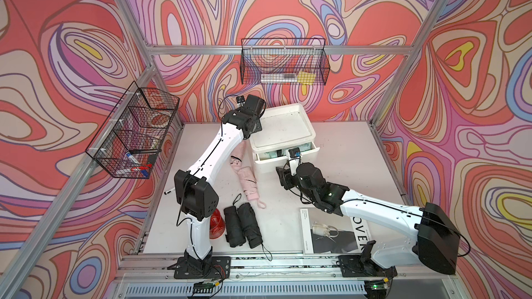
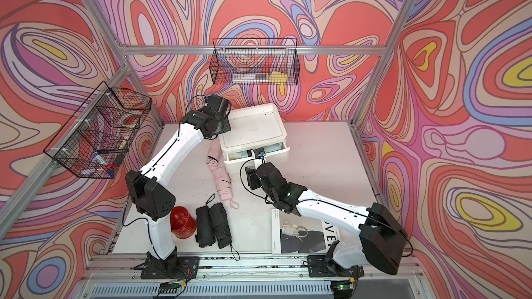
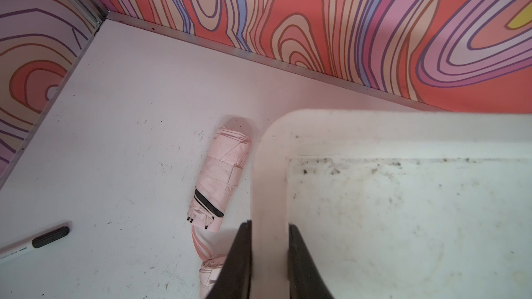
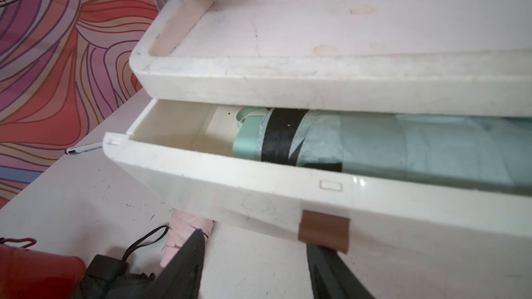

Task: Place the umbrella in the drawer by color
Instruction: Close the drawer in the storage box, then open the drawer in the storage box.

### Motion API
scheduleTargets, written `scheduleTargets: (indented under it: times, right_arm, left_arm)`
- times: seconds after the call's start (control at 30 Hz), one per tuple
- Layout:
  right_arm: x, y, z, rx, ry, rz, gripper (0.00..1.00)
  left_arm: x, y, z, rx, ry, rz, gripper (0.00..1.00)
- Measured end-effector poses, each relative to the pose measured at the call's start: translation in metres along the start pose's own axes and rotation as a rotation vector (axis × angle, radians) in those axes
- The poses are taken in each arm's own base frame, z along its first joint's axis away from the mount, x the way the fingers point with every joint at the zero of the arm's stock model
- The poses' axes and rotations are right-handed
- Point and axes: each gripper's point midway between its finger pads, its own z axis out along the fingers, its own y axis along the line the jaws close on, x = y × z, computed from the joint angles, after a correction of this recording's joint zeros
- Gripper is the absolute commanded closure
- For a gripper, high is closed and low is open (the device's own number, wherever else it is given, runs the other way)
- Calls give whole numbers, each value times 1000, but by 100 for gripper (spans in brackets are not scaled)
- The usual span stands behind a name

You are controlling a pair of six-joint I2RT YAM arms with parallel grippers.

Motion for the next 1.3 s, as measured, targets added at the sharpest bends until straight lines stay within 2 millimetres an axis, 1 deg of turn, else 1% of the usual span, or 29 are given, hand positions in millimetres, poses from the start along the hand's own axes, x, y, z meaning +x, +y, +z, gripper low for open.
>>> scheduleTargets:
  times: [0.13, 0.27, 0.33, 0.53, 0.67, 0.73, 0.87, 0.97, 1.03, 1.1, 1.2, 1.3]
  right_arm:
    - [-5, -4, 18, 38, -40, -38, 41]
    - [-12, -10, 39, 63, -75, -40, 41]
    - [-13, -13, 46, 76, -82, -38, 41]
    - [-17, -16, 55, 103, -88, -28, 40]
    - [-15, -16, 50, 77, -87, 10, 40]
    - [-7, -17, 40, 49, -79, 39, 40]
    - [18, -25, 9, 8, -55, 102, 41]
    - [39, -32, 0, 8, -34, 144, 41]
    - [55, -37, 2, 18, -3, 161, 42]
    - [66, -41, 7, 29, 19, 176, 43]
    - [71, -49, 18, 44, 25, 207, 44]
    - [69, -55, 30, 55, 19, 232, 45]
  left_arm:
    - [0, 0, 0, 5, 3, -1, 100]
    - [0, -1, 0, 10, 6, -1, 100]
    - [0, -2, 0, 13, 2, -5, 100]
    - [-5, 0, 3, 6, -19, -37, 100]
    - [-5, 1, 4, 1, -21, -43, 100]
    - [-3, -1, 3, 2, -16, -35, 100]
    - [1, -5, 1, 6, -6, -23, 100]
    - [2, -5, 0, 9, -2, -24, 100]
    - [2, -5, 0, 13, 1, -27, 100]
    - [2, -5, 0, 17, 6, -30, 100]
    - [2, -5, 0, 21, 9, -33, 100]
    - [2, -6, 0, 22, 10, -33, 100]
